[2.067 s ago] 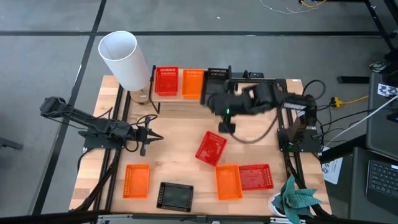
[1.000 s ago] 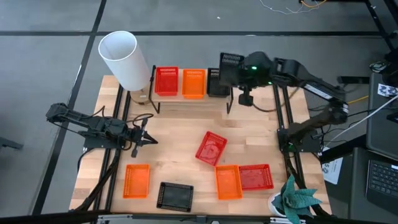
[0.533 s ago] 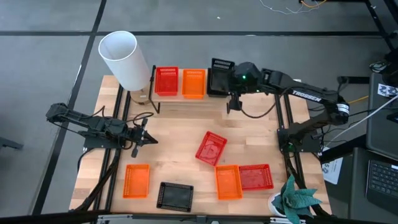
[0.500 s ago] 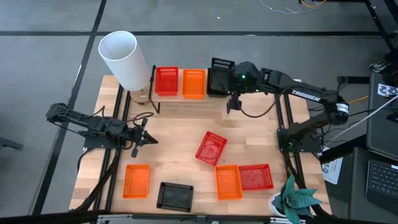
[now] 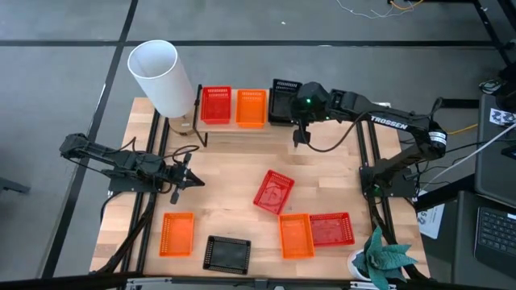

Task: Stack baskets on shelf by color
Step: Stack the top black bin on the black bin on the shelf

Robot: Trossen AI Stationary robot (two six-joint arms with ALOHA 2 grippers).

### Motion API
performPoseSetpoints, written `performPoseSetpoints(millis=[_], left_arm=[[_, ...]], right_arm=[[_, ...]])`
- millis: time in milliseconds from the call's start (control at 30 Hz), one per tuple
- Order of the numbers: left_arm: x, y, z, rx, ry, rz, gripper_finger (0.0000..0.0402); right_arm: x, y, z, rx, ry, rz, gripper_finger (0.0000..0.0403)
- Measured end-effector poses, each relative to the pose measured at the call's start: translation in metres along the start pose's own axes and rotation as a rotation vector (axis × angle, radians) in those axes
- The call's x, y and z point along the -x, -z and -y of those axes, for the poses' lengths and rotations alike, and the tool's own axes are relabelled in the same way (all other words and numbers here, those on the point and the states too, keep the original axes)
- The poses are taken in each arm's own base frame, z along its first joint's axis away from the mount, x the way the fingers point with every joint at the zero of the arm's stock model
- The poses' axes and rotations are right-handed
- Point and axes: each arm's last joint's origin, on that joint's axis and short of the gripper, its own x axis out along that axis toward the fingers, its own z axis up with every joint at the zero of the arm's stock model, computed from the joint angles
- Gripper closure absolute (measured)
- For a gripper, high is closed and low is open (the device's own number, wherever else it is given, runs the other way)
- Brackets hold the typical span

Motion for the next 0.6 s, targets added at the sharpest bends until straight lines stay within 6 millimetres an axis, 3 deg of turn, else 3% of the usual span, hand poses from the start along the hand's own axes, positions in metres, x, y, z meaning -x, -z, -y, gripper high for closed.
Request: performPoseSetpoints(millis=[600], left_arm=[[0.0, 0.0, 0.0, 0.0, 0.0, 0.0, 0.0393]], right_arm=[[0.0018, -0.0043, 0.0018, -0.018, 0.013, 0.03, 0.0287]])
